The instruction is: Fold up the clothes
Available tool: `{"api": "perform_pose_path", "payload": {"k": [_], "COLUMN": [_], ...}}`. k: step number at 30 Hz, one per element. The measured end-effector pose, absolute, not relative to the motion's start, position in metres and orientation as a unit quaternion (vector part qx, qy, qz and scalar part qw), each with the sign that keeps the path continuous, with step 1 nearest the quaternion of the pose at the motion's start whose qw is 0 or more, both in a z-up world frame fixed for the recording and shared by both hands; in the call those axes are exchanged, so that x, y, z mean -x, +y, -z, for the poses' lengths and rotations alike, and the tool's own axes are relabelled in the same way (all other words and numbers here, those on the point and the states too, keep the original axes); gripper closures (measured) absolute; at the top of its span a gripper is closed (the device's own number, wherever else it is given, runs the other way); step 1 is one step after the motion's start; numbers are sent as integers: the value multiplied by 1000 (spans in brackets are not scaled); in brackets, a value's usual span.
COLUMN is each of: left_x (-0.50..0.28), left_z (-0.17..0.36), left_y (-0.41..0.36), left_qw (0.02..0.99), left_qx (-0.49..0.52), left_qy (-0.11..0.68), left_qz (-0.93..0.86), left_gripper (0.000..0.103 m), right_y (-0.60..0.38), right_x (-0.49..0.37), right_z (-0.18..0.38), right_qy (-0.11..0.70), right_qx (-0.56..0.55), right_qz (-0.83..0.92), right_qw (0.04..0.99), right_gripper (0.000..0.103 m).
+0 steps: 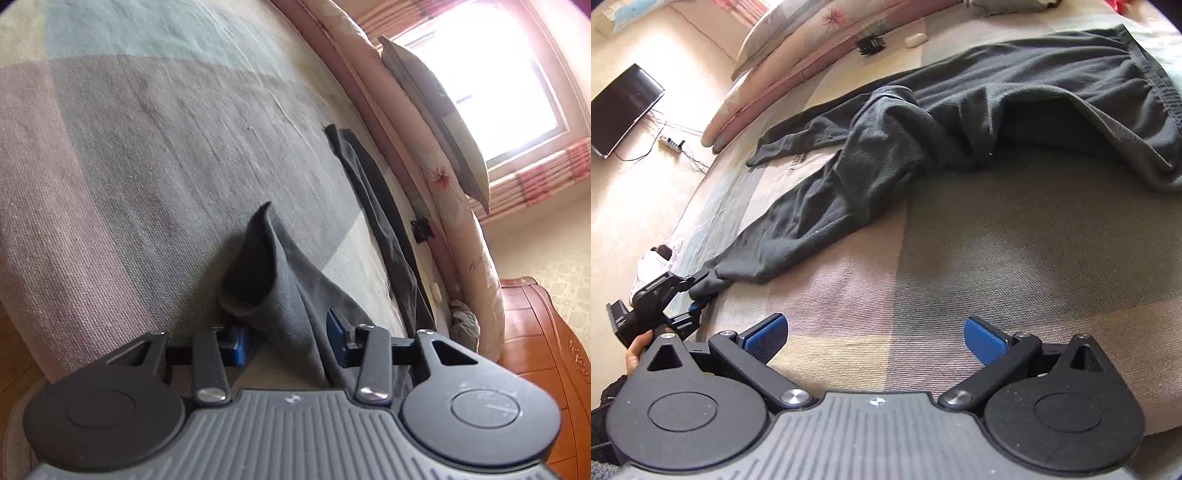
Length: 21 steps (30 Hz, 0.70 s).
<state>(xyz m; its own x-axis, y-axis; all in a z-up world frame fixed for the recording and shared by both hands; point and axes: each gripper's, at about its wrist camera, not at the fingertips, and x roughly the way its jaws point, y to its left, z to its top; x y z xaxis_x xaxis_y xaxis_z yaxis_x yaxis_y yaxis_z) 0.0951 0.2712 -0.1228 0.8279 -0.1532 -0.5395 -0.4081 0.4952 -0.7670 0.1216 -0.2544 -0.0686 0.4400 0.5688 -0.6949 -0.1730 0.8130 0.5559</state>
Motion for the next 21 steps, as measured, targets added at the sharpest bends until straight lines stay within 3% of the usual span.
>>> {"api": "perform_pose_path", "payload": {"k": [2, 4, 6, 21], "left_x": [-95, -97, -98, -84], "left_z": [124, 123, 123, 72], "left_y": [271, 269, 269, 304], "left_qw": [821, 830, 834, 877], "left_qx": [491, 469, 455, 345], "left_qy": [278, 285, 293, 286], "left_qz": [-87, -100, -110, -173], "left_gripper": [69, 89, 101, 102], "right_y": [-253, -255, -261, -282], "right_x": [-121, -123, -125, -132], "right_z": [64, 62, 63, 69], "right_qy": [474, 469, 466, 472], "right_qx": [-201, -201, -210, -175], "right_qz": [-233, -229, -219, -151], "right_qw": [825, 829, 831, 851], "right_gripper": [0, 0, 0, 0]}}
